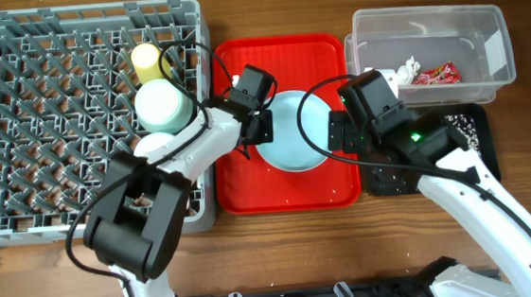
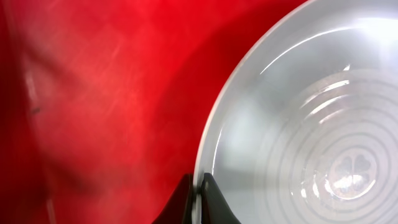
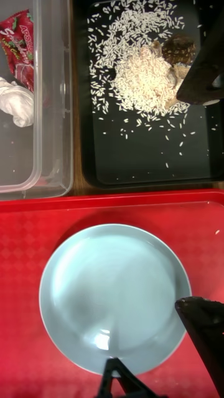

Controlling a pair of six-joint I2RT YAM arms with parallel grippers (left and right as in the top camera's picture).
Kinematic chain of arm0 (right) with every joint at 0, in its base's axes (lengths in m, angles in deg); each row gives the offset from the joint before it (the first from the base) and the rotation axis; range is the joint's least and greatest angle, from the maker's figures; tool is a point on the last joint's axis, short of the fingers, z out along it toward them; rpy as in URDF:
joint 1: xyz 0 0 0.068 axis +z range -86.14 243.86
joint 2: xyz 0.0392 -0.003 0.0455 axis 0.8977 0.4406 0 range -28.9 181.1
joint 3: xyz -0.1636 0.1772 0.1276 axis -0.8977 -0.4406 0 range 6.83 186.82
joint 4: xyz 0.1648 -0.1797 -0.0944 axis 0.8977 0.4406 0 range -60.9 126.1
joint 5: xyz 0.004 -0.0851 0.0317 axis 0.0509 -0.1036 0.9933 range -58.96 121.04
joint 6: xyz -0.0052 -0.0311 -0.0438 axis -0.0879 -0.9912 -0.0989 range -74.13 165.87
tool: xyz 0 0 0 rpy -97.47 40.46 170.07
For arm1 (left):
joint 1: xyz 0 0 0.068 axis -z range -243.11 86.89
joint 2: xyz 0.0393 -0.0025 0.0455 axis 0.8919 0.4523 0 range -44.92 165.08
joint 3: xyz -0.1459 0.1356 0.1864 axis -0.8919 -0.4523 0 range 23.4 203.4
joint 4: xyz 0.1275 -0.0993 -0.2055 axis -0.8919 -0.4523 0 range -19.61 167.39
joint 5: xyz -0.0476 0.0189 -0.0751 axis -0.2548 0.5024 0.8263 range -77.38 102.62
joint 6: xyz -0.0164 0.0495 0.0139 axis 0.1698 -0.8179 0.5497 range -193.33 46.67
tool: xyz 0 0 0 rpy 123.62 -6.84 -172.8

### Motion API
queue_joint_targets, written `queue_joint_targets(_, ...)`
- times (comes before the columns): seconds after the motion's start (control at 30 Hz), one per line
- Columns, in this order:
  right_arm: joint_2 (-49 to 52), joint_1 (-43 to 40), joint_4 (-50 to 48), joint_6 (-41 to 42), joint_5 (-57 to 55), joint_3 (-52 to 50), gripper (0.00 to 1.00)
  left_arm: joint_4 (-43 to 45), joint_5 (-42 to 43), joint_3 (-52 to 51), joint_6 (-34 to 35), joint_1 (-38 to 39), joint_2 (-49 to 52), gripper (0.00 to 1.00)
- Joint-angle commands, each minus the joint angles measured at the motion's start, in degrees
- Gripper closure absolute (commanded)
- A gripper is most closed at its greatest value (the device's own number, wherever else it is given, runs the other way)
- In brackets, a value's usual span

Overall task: Sort waste into correct bins and load items into the dishwasher rack
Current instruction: 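Lift the plate and carry it left over the dish rack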

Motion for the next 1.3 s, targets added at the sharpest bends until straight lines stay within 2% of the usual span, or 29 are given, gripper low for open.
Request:
queue_joint_targets(0.0,0.02,-0.13,-0.02,0.07,-1.11,0.59,0.0,-3.54,-6.88,3.96,-2.38,-0.13,-9.84,0.96)
queue_joint_targets(0.07,0.02,-0.13,-0.02,0.07,-1.11,0.59,0.0,-4.76,-12.17,5.35,-3.76,-0.09,-16.68,0.96)
queue_joint_targets(0.17,0.02,-0.13,-0.02,0.07,-1.11,0.59,0.0,-6.19,-32.76,5.6,-3.74,-0.09,-32.87,0.96)
queue_joint_targets(0.27,0.02,-0.13,-0.02,0.07,-1.11,0.59,0.0,-5.9,-48.65,5.6,-4.44,-1.09,-43.08,0.96)
queue_joint_targets(0.33,0.02,-0.13,-0.02,0.07,-1.11,0.59,0.0,-5.42,-52.33,5.6,-8.13,-3.32,-47.04,0.96)
queue_joint_targets(0.4,0.02,-0.13,-0.02,0.07,-1.11,0.59,0.0,-5.35,-52.46,5.6,-12.83,-7.41,-49.16,0.96)
queue_joint_targets(0.53,0.02,-0.13,-0.02,0.04,-1.11,0.59,0.0,-6.01,-53.18,5.6,-19.8,-15.21,-47.36,0.96)
queue_joint_targets(0.73,0.02,-0.13,-0.02,0.07,-1.11,0.59,0.0,-5.99,-57.33,5.6,-30.84,-24.76,-36.54,0.96)
queue_joint_targets(0.97,0.02,-0.13,-0.02,0.07,-1.11,0.59,0.0,-4.55,-58.01,5.6,-33.42,-25.75,-21.24,0.96)
queue_joint_targets(1.07,0.02,-0.13,-0.02,0.07,-1.11,0.59,0.0,-3.48,-61.7,5.6,-35.52,-25.75,-15.93,0.96)
queue_joint_targets(1.17,0.02,-0.13,-0.02,0.07,-1.11,0.59,0.0,0.98,-64.63,5.6,-41.16,-25.75,-13.55,0.96)
queue_joint_targets(1.27,0.02,-0.13,-0.02,0.07,-1.11,0.59,0.01,11.45,-68.39,5.6,-52.13,-25.75,-13.55,0.96)
